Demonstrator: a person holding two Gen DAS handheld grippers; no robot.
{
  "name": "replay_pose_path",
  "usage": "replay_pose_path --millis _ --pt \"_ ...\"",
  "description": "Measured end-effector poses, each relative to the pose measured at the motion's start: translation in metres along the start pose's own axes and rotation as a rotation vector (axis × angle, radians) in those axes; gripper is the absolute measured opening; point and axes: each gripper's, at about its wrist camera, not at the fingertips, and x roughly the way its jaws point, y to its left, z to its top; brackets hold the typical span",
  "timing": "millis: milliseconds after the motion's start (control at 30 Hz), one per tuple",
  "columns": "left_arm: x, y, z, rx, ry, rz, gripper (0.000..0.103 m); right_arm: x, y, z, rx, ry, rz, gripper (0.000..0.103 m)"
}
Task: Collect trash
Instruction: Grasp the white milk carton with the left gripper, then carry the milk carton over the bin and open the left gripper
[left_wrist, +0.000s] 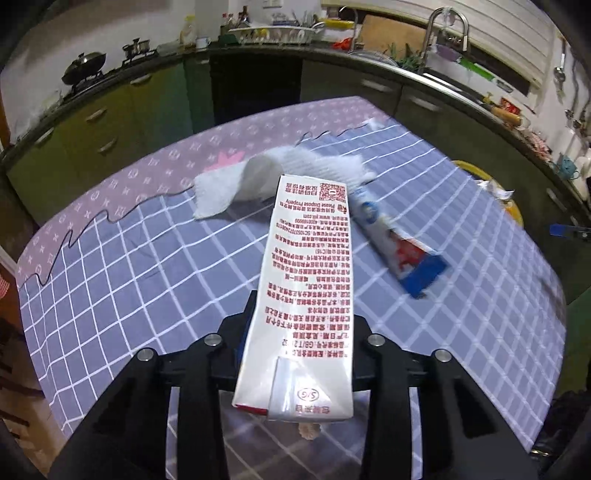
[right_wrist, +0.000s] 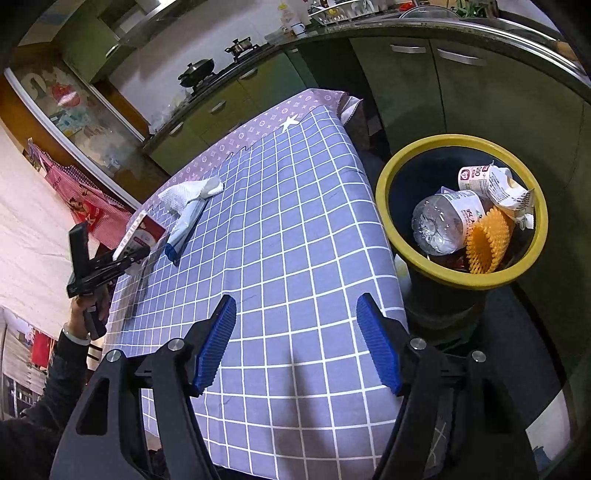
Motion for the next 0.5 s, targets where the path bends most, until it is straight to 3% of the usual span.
replay_pose_path --millis 167,267,500 --pt "-0.024 -0.048 0.013 0.06 -0.025 -0.054 0.035 -0.012 -0.013 -0.003 0.028 -0.032 0.003 0.067" --pt "-0.03 -0.091 0.033 0.1 -0.026 -0.141 0.035 -0.025 -0.026 -0.007 0.053 -0.063 -0.008 0.067" --pt "0.005 -0.202 0.096 0.233 0.022 -0.307 0.035 -0.068 -0.075 -0.026 0.146 -0.137 -0.045 0.067"
